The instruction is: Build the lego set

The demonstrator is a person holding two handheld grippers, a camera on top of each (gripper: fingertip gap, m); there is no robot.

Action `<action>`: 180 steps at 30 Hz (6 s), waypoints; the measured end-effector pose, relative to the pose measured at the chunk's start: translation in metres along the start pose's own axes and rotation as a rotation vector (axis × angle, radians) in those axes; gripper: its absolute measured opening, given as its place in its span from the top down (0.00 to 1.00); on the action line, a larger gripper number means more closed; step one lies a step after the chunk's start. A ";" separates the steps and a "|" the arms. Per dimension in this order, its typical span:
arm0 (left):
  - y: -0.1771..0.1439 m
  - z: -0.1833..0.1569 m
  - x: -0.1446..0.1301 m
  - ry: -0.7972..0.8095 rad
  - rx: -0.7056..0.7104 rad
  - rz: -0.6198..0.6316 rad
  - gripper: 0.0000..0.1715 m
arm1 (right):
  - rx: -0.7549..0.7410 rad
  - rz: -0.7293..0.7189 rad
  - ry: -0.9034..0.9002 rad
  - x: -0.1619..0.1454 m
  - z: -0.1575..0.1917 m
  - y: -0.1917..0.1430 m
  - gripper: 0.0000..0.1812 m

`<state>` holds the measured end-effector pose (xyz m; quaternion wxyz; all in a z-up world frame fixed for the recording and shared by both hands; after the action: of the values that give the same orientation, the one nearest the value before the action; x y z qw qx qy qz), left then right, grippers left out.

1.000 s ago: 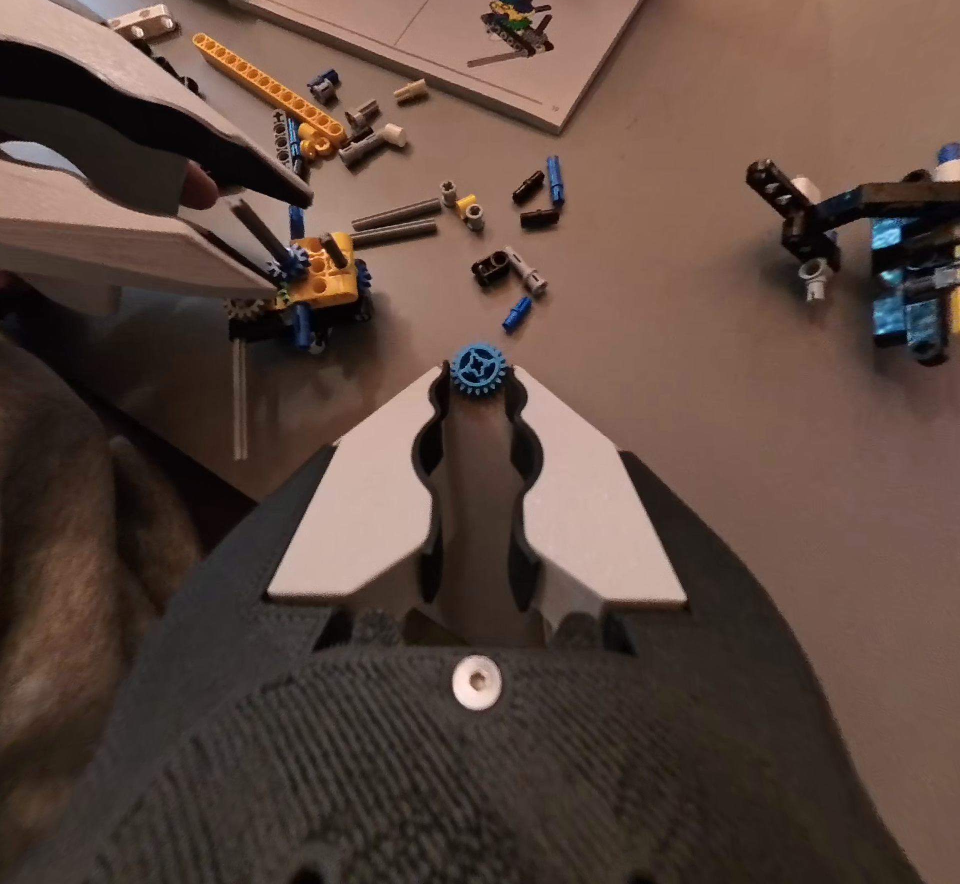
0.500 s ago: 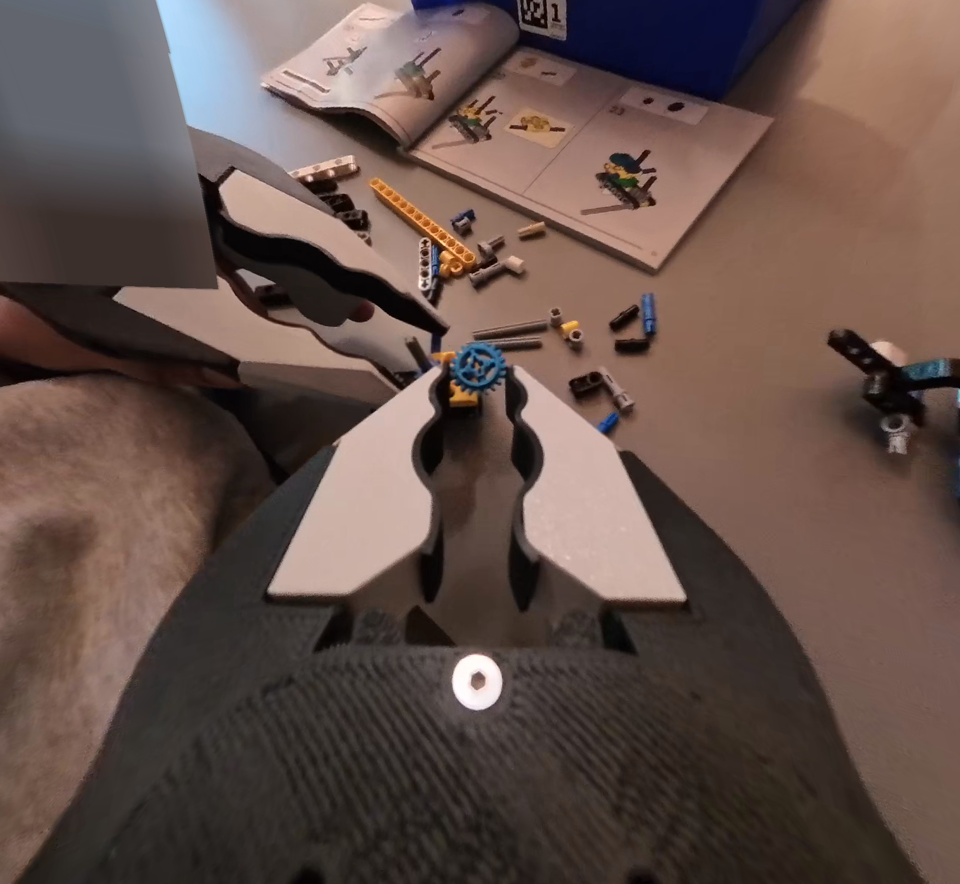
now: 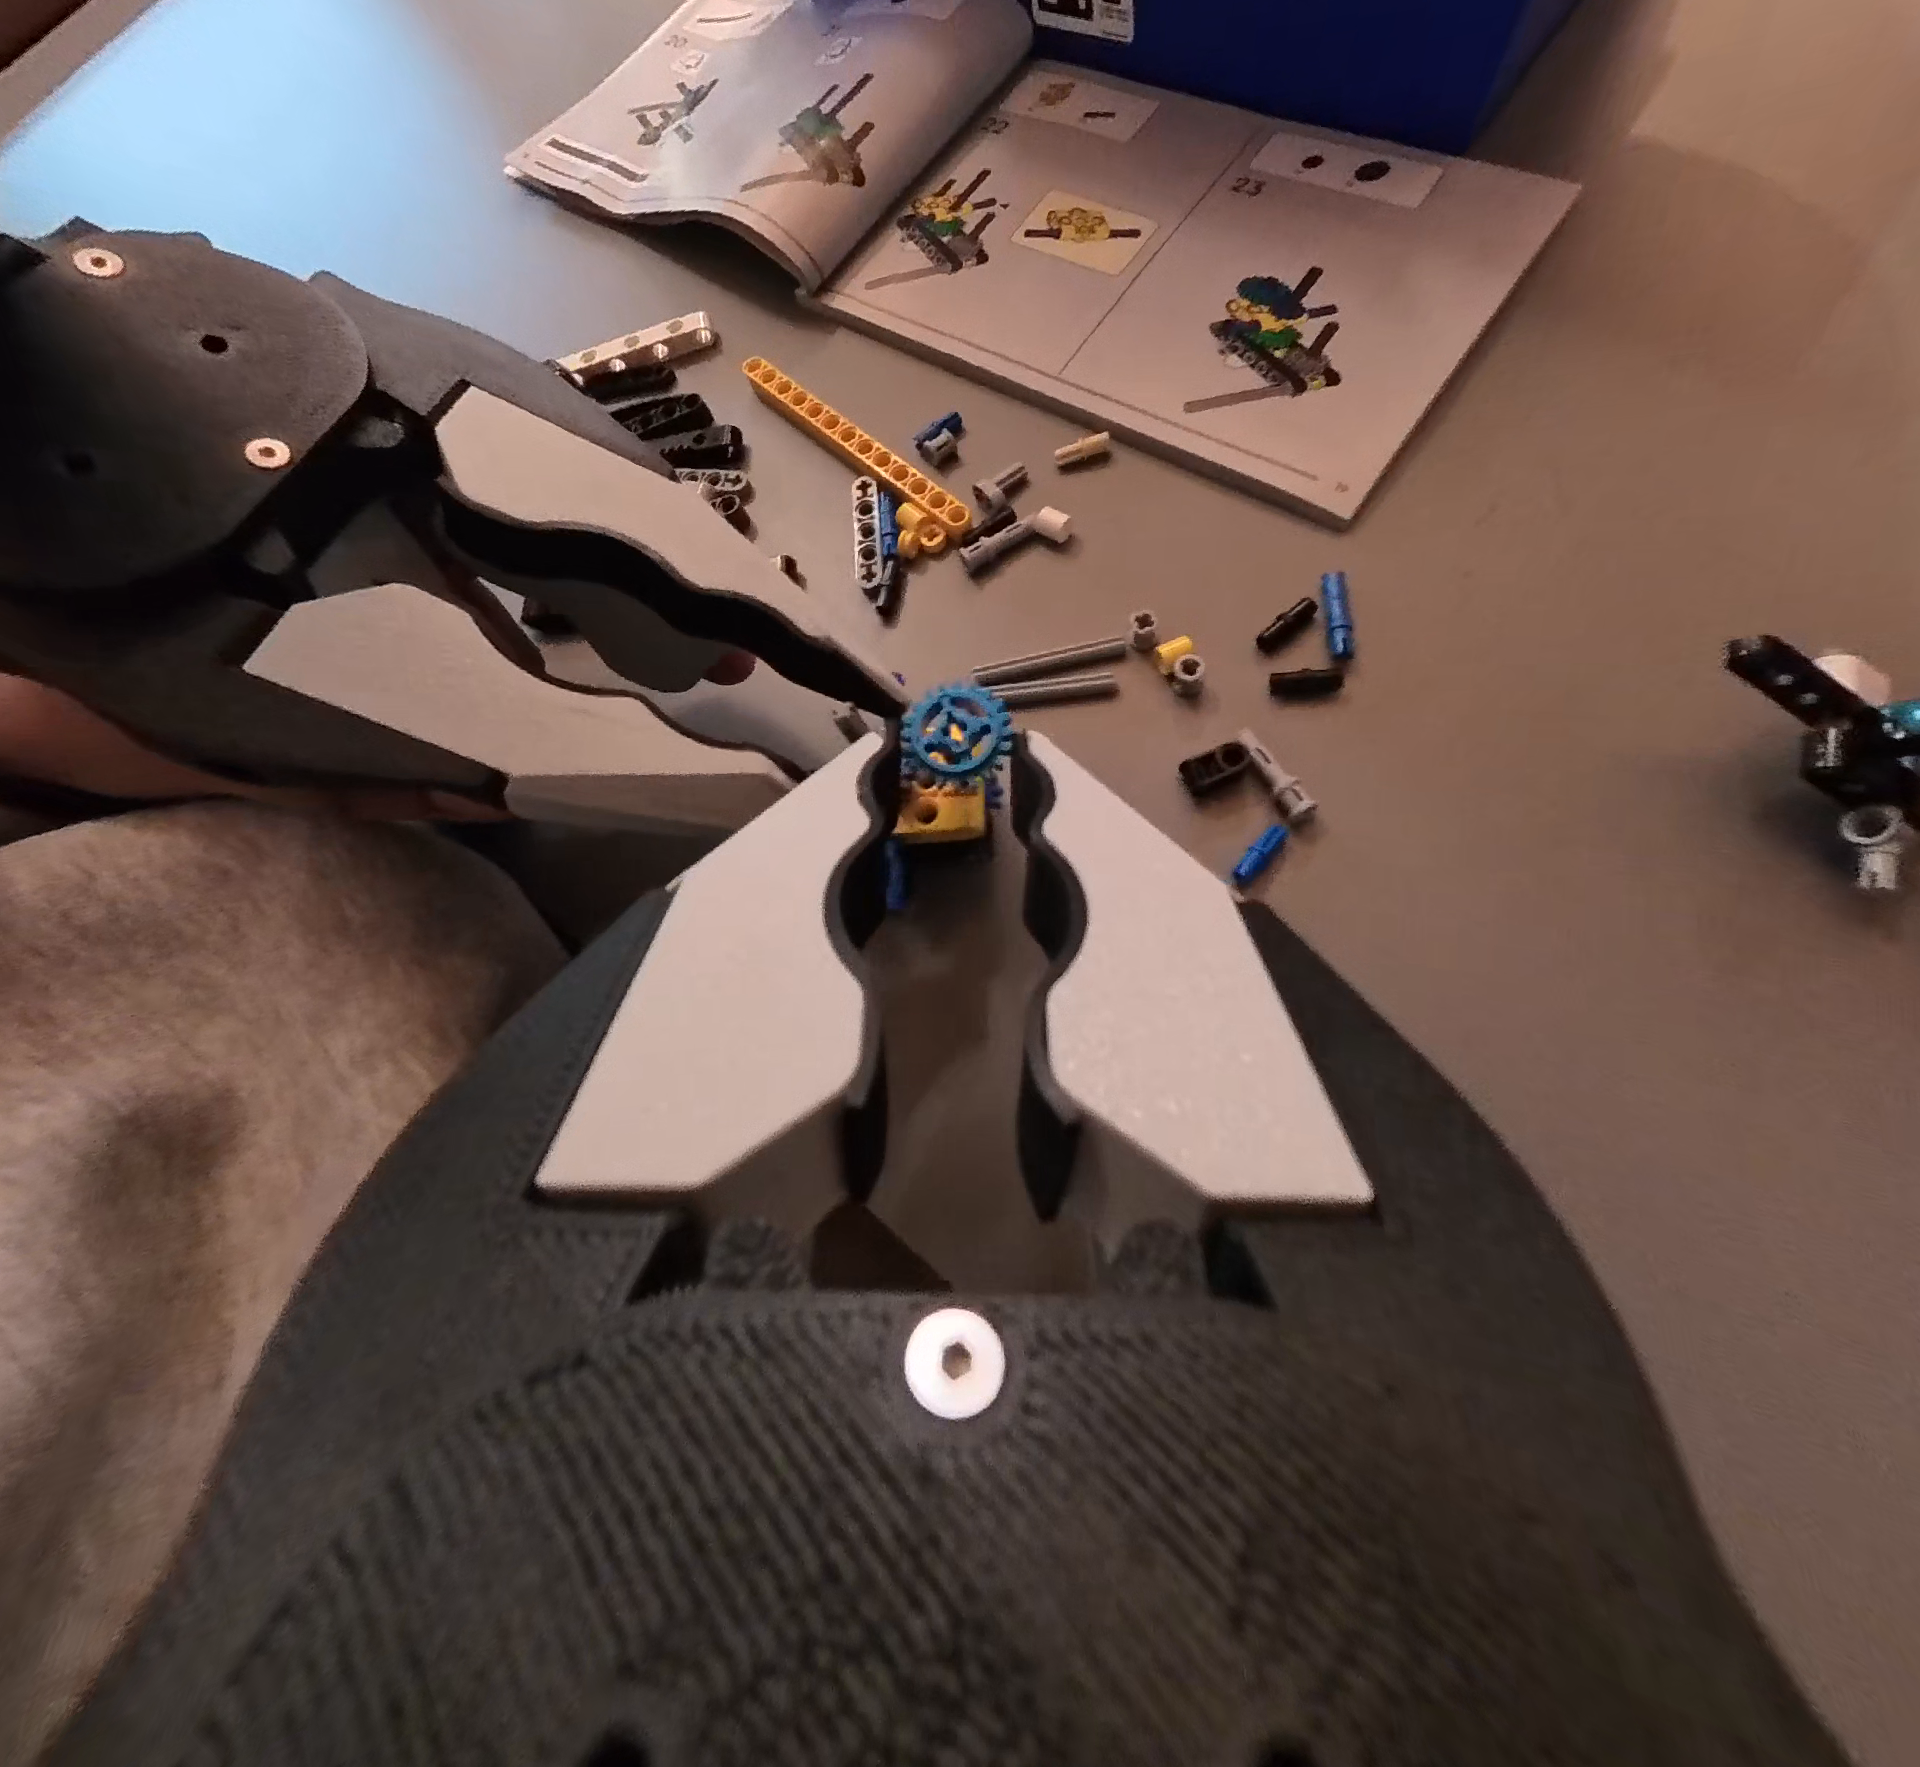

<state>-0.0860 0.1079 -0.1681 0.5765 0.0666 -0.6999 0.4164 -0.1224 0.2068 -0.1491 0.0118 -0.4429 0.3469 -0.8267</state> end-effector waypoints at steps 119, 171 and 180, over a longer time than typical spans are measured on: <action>0.000 0.003 0.001 -0.056 -0.106 -0.015 0.93 | 0.373 0.210 -0.559 0.013 -0.018 0.007 0.90; 0.001 0.003 0.012 0.086 -0.020 -0.053 0.94 | 0.344 0.279 -0.615 0.014 -0.014 0.009 0.90; 0.002 0.002 0.011 0.086 -0.019 -0.041 0.94 | 0.344 0.266 -0.601 0.011 -0.015 0.010 0.90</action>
<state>-0.0922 0.1120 -0.1599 0.6150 0.0577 -0.6769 0.4004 -0.1428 0.2040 -0.1528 0.2947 -0.6084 0.2386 -0.6972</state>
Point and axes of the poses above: each gripper's, where its closed fingertips meet, y out along the fingers, x out of its top, z = x × y across the jaws, the point moved 7 cm from there along -y, back along the fingers, and after that the axes turned 13 degrees about y, right-handed, at the moved point
